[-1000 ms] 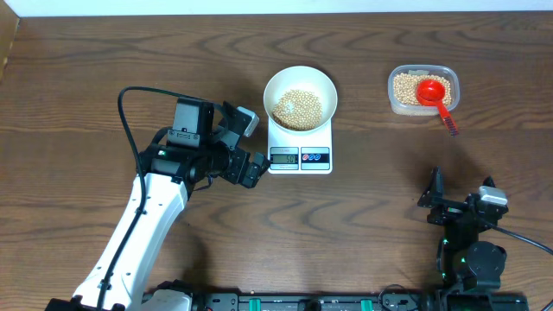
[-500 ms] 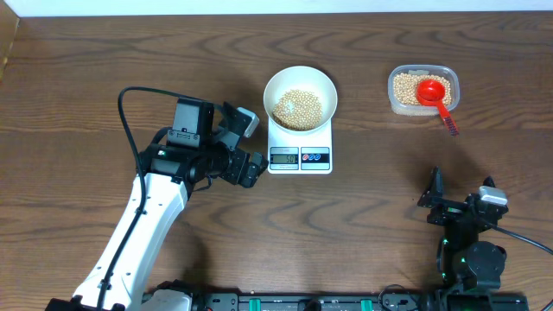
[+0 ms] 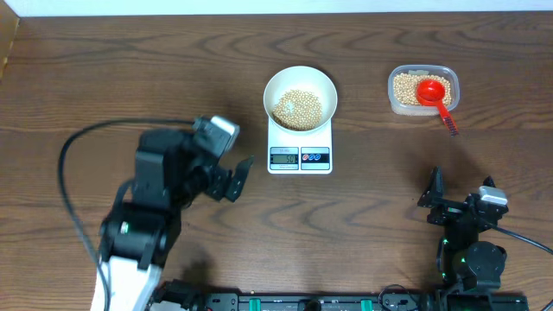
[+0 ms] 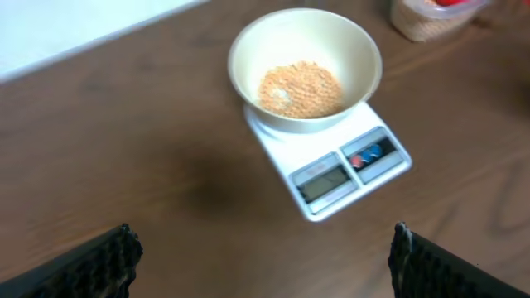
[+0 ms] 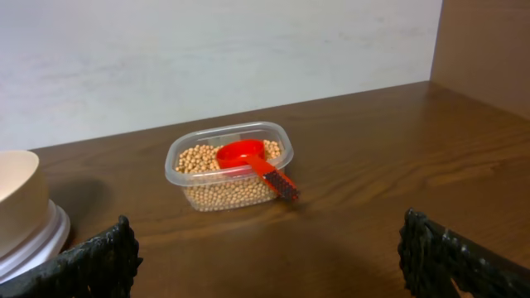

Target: Scoop item into bowl and weigh 50g on scale

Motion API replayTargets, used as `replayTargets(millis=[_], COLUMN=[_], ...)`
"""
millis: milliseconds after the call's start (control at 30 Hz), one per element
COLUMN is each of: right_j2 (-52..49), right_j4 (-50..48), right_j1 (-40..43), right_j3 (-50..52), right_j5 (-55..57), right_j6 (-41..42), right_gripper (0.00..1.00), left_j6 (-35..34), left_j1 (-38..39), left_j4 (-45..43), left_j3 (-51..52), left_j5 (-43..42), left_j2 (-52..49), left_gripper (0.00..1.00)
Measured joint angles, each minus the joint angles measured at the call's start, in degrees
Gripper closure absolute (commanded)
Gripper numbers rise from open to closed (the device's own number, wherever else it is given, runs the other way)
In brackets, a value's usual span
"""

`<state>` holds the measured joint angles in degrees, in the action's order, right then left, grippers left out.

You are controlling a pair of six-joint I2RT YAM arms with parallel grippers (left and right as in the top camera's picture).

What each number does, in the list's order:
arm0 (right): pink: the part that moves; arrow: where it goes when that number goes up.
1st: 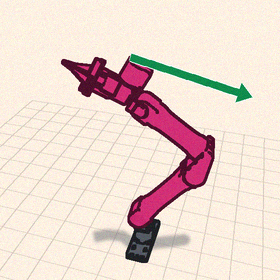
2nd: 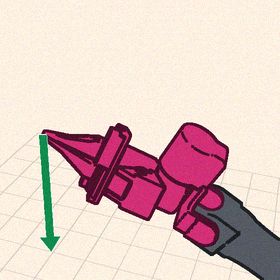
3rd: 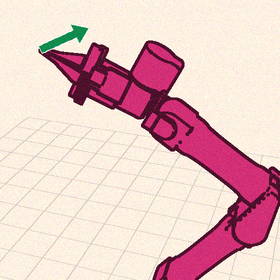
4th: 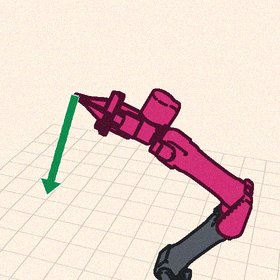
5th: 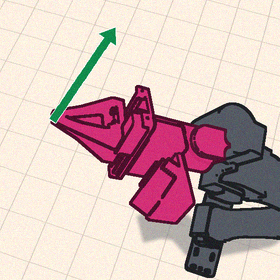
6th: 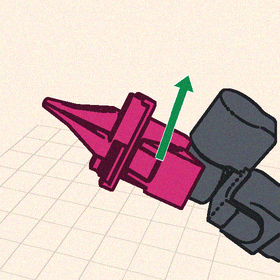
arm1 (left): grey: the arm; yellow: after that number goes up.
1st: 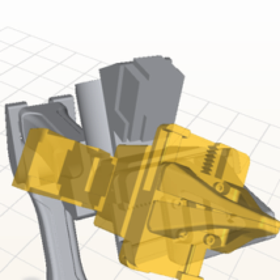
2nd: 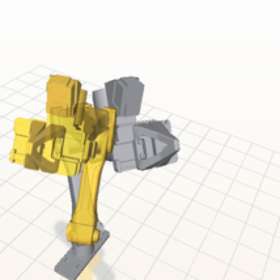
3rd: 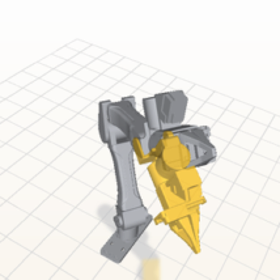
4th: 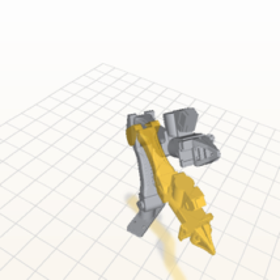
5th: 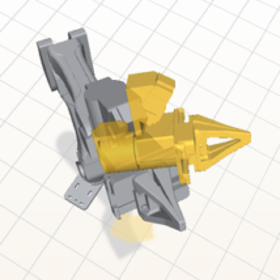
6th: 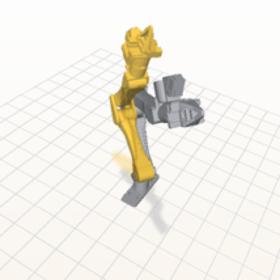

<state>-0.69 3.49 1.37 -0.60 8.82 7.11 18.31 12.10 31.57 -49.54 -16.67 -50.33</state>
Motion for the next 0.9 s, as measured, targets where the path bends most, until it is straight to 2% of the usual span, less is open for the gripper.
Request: replayTargets(millis=[200, 567, 700, 900], right_j2=[0.0, 0.0, 0.0, 0.0], right_j4=[-0.02, -0.11, -0.09, -0.09], right_j1=[0.0, 0.0, 0.0, 0.0], right_j3=[0.0, 0.04, 0.04, 0.04], right_j5=[-0.02, -0.02, -0.02, -0.02], right_j6=[0.0, 0.0, 0.0, 0.0], right_gripper=[0.01, 0.01, 0.01, 0.01], left_j6=[1.49, 1.68, 1.68, 1.66], left_j1=[-3.15, -13.55, -16.44, -19.02], left_j4=[-7.93, -23.87, -29.07, -30.47], left_j3=[9.7, 32.26, 39.63, 45.7], left_j5=[5.97, 8.39, 8.48, 8.5], left_j2=[12.66, 38.47, 44.5, 49.46], left_gripper=[0.02, 0.02, 0.02, 0.02])
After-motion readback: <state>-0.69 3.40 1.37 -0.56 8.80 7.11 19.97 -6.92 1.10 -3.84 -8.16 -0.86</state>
